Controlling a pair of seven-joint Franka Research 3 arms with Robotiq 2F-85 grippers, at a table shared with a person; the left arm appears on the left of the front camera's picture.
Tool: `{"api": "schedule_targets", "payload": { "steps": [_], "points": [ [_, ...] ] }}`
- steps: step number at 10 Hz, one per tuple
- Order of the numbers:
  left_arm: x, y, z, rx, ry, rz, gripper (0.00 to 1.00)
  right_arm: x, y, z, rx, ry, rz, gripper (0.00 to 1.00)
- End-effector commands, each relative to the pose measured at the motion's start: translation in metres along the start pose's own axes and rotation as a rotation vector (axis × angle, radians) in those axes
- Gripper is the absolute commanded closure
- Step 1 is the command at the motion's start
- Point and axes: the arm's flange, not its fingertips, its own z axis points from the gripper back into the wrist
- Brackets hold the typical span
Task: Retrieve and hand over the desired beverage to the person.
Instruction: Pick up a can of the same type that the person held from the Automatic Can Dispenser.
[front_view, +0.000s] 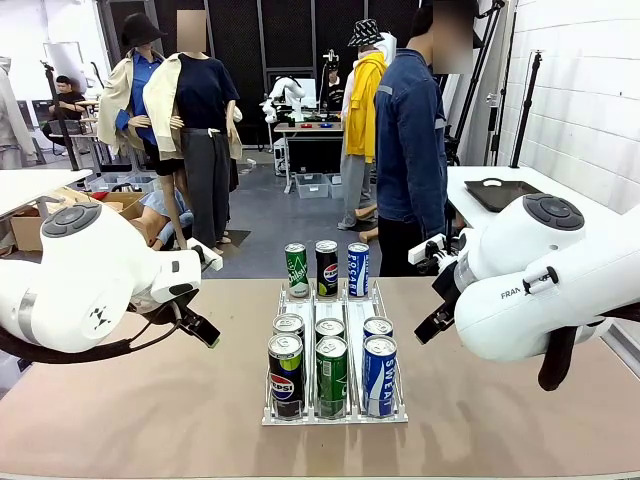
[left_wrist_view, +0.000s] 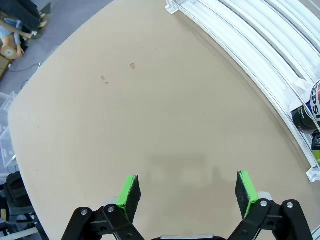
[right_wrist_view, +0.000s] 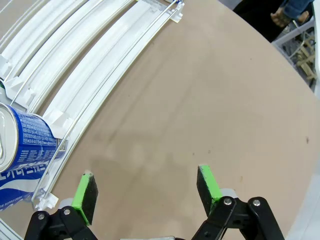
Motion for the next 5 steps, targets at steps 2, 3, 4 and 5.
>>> {"api": "schedule_targets", "payload": {
  "steps": [2, 3, 4, 5],
  "points": [
    [-0.0003, 0.0012, 0.0, 0.0, 0.0, 0.003, 0.0, 0.0, 0.0002, 0.0, 0.0, 0.0, 0.0, 0.0],
    [-0.0003, 0.0012, 0.0, 0.0, 0.0, 0.003, 0.0, 0.0, 0.0002, 0.0, 0.0, 0.0, 0.0, 0.0],
    [-0.0003, 0.0012, 0.0, 0.0, 0.0, 0.003, 0.0, 0.0, 0.0002, 0.0, 0.0, 0.0, 0.0, 0.0],
    [-0.0003, 0.0012, 0.0, 0.0, 0.0, 0.003, 0.0, 0.0, 0.0002, 0.0, 0.0, 0.0, 0.0, 0.0]
  ]
}}
